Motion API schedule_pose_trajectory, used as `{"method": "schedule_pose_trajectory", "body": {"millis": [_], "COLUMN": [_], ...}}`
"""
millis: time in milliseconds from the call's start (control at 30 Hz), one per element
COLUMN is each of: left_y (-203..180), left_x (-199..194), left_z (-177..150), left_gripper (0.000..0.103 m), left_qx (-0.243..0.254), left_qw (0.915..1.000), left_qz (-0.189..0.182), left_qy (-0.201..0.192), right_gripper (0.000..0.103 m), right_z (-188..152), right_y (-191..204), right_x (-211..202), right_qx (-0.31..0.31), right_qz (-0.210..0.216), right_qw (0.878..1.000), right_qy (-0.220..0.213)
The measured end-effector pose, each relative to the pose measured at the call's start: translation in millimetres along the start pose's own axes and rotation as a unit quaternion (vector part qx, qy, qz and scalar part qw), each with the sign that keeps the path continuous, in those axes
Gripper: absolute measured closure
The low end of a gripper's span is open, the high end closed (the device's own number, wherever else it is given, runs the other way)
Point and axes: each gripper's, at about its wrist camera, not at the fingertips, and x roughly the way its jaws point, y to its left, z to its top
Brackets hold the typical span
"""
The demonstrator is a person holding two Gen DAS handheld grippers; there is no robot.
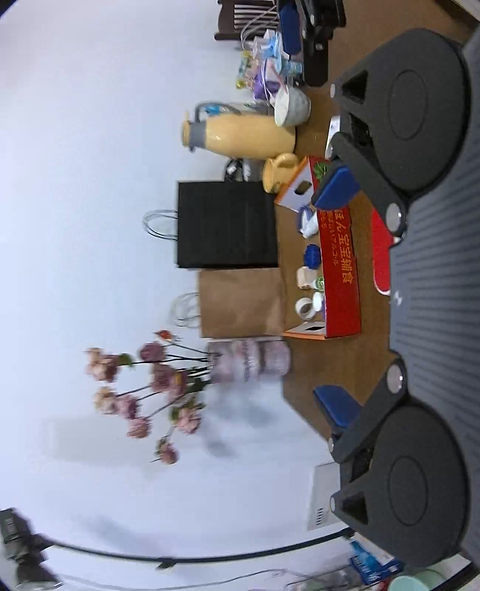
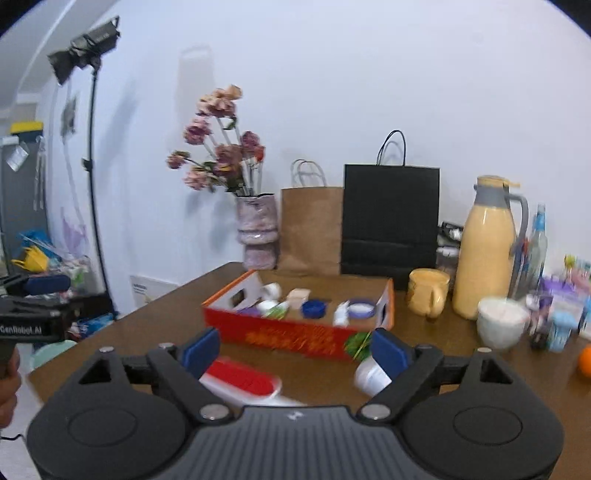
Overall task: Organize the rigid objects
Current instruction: 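Withdraw both grippers from the box back toward the table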
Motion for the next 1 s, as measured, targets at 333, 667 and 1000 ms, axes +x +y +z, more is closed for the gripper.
{"method": "schedule_pose_trajectory", "body": {"millis": [333,667,1000], "left_y": [-7.4,1.8,1.4], "left_x": [-96.4,-155.8,-144.6], "left_z": [-63.9,-105.0,-103.2], "left_gripper": [0.0,0.0,0.0], "left_qx": [0.018,-0.023,-0.021], "left_qw": [0.9976,0.9983,0.9994], "left_qz": [0.038,0.037,0.023], "left_qy": [-0.056,-0.04,-0.014], "right_gripper": [0.013,0.006,0.006], "right_z": [-79.8,-136.2,-141.5], "right_y": [49.9,77.5,90.6], "right_x": [-93.9,-154.4,-151.3], "right_qx": [-0.019,-0.011,-0.026], "right_qz": [-0.057,-0.073,-0.07], "right_qw": [0.996,0.993,0.994], "right_qy": [-0.058,-0.096,-0.082]}}
